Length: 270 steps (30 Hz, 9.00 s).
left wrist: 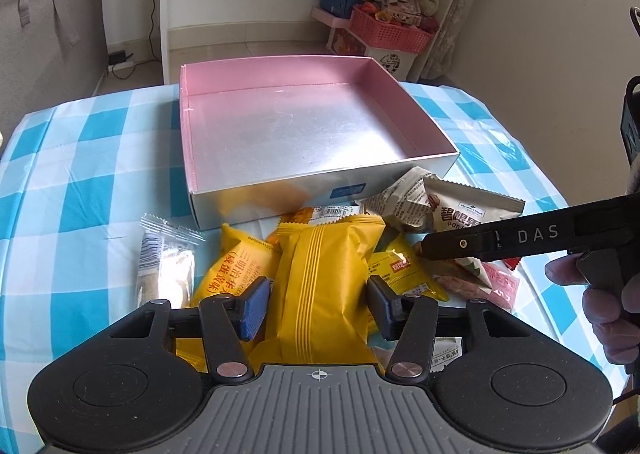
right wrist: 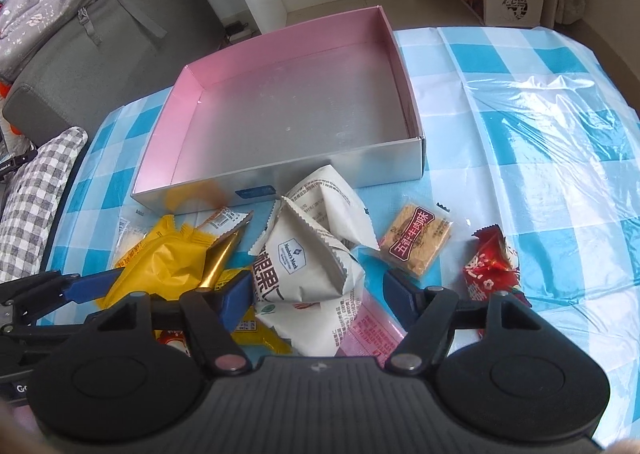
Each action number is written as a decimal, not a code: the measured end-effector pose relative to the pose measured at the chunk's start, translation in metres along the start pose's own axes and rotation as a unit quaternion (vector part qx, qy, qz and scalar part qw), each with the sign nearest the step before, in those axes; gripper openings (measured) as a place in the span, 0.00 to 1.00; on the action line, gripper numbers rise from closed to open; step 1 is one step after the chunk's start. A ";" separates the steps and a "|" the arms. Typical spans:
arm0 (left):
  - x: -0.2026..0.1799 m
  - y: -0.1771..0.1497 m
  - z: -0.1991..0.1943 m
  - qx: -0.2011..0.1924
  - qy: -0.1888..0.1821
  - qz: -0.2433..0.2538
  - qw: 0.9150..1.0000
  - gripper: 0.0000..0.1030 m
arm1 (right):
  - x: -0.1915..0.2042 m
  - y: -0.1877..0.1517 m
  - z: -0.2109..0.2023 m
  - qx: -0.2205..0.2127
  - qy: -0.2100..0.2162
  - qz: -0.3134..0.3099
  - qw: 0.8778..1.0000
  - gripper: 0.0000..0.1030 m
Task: Organize snacks
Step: 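Grasp the yellow cake packet with the left gripper while the right grasps a white pouch, then lower both packets into the pink box and open both grippers, then move the left gripper to the foil-wrapped chocolate and grasp it, then carry the chocolate toward the box while the right grasps the white printed pouch, then release the chocolate and the white pouch into the pink box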
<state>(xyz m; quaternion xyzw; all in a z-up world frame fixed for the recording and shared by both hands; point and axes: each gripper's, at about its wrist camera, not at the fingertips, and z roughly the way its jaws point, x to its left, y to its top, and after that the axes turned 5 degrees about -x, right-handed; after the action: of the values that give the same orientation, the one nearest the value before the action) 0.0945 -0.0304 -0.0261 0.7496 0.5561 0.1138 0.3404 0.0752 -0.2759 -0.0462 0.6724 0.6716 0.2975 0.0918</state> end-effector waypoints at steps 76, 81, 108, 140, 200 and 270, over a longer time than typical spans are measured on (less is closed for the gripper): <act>0.021 0.073 0.082 -0.098 0.139 0.015 0.985 0.43 | -0.001 0.083 0.051 -0.090 -0.004 0.042 0.995 0.64; 0.016 0.074 0.067 -0.101 0.138 0.014 0.985 0.60 | 0.002 0.083 0.038 -0.095 -0.001 0.035 0.995 0.73; 0.029 -0.006 -0.061 -0.078 0.123 -0.011 0.989 0.90 | 0.054 0.011 -0.039 -0.099 -0.001 -0.039 0.994 0.96; 0.073 -0.090 -0.071 -0.065 0.096 -0.014 0.993 0.97 | 0.054 -0.079 -0.035 -0.106 0.040 -0.167 0.979 1.00; 0.027 -0.095 -0.049 -0.019 0.080 0.080 0.993 0.34 | 0.072 -0.086 -0.020 -0.076 0.007 -0.198 0.977 0.33; 0.005 0.063 0.033 -0.108 0.075 0.018 0.991 0.34 | 0.035 0.072 0.001 -0.198 0.061 -0.008 0.978 0.14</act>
<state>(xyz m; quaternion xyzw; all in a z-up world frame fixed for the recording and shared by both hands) 0.1626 -0.0480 -0.0116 0.7080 0.5507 0.2354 0.3741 0.1338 -0.2485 0.0006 0.6162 0.6089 0.4643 0.1844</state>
